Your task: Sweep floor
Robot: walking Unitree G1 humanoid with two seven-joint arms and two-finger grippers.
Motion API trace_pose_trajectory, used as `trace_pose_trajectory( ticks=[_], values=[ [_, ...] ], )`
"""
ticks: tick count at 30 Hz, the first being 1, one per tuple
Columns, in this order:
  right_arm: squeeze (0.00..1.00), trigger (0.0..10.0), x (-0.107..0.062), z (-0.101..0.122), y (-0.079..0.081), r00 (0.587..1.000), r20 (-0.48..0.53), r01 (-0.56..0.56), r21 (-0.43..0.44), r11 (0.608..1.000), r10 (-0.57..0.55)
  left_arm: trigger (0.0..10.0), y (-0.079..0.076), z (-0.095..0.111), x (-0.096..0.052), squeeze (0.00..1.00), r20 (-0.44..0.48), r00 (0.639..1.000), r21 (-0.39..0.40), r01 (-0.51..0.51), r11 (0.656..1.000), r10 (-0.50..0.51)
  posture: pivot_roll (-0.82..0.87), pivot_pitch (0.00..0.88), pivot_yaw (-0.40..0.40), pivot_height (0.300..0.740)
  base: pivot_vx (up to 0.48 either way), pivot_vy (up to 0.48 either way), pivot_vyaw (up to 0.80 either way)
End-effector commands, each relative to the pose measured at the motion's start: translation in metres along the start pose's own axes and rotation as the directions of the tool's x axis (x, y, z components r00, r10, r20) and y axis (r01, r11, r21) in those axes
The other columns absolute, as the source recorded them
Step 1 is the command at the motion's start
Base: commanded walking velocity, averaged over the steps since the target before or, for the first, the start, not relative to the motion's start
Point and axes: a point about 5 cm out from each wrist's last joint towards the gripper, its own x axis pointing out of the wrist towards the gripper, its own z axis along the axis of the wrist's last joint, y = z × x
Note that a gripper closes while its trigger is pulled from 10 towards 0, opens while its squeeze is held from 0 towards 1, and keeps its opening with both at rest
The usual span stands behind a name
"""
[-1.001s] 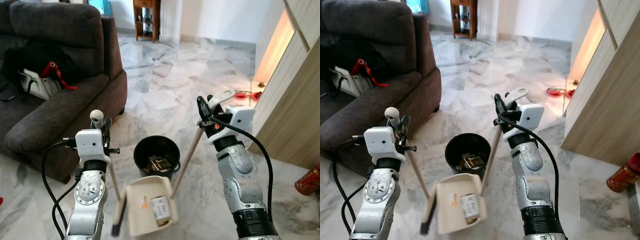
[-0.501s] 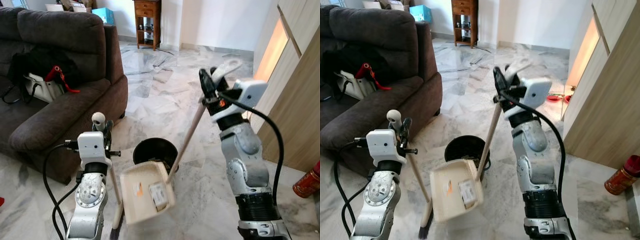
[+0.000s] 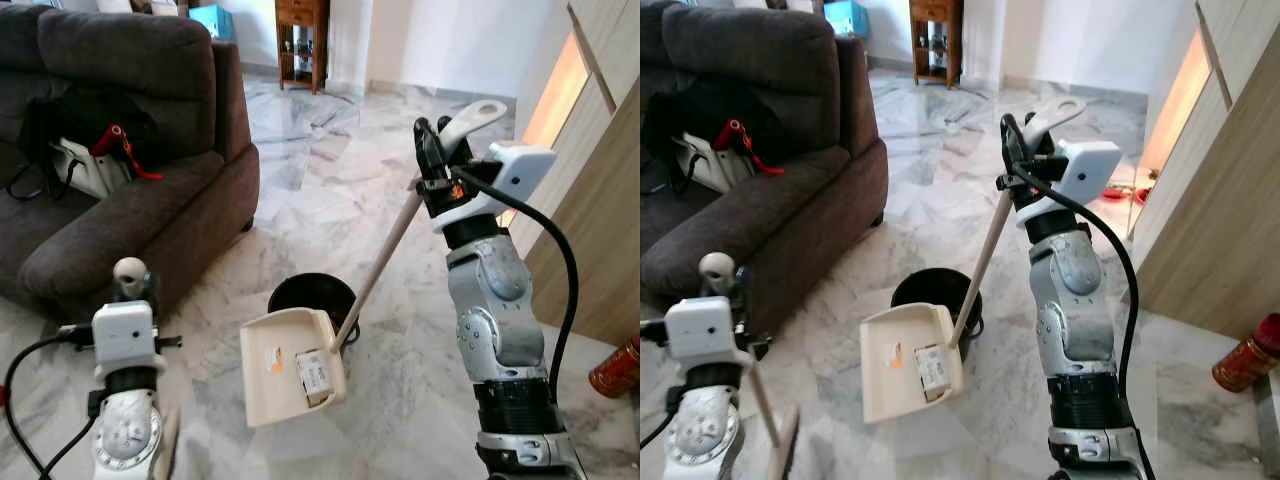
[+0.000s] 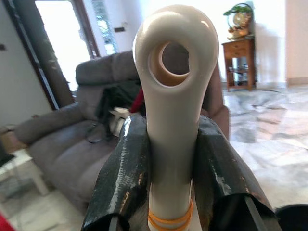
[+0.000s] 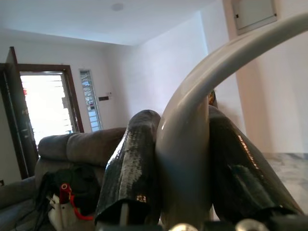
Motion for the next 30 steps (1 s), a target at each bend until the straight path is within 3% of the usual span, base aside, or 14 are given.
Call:
trace_pose_trajectory(
  ticks=[1, 7, 18, 30],
  values=[
    [0.0, 10.0, 0.007, 0.02, 0.003, 0.996, 0.085, -0.009, 0.003, 1.0, 0.008, 10.0, 0.02, 0.012, -0.003, 0.0, 0.047, 0.997, 0.059, -0.059, 0.997, 0.057, 0.1, 0.0, 0.012, 0.74, 0.0, 0.0, 0.0],
    [0.0, 10.0, 0.009, 0.016, 0.006, 0.997, 0.071, -0.021, 0.016, 1.0, 0.02, 10.0, 0.035, 0.012, -0.01, 0.0, 0.032, 0.996, 0.085, -0.085, 0.993, 0.082, 0.13, 0.0, -0.002, 0.74, 0.0, 0.0, 0.0],
    [0.0, 10.0, 0.01, 0.023, 0.005, 0.995, 0.094, -0.016, 0.013, 1.0, 0.015, 10.0, 0.022, 0.012, -0.003, 0.0, 0.029, 0.998, 0.08, -0.06, 0.995, 0.057, 0.11, 0.0, 0.001, 0.74, 0.0, 0.0, 0.0],
    [0.0, 10.0, 0.014, 0.036, 0.003, 0.987, 0.159, 0.0, 0.008, 1.0, -0.001, 10.0, 0.015, 0.013, 0.0, 0.0, 0.025, 0.999, 0.062, -0.036, 0.997, 0.035, 0.11, 0.0, 0.008, 0.74, 0.311, 0.0, 0.0]
  ],
)
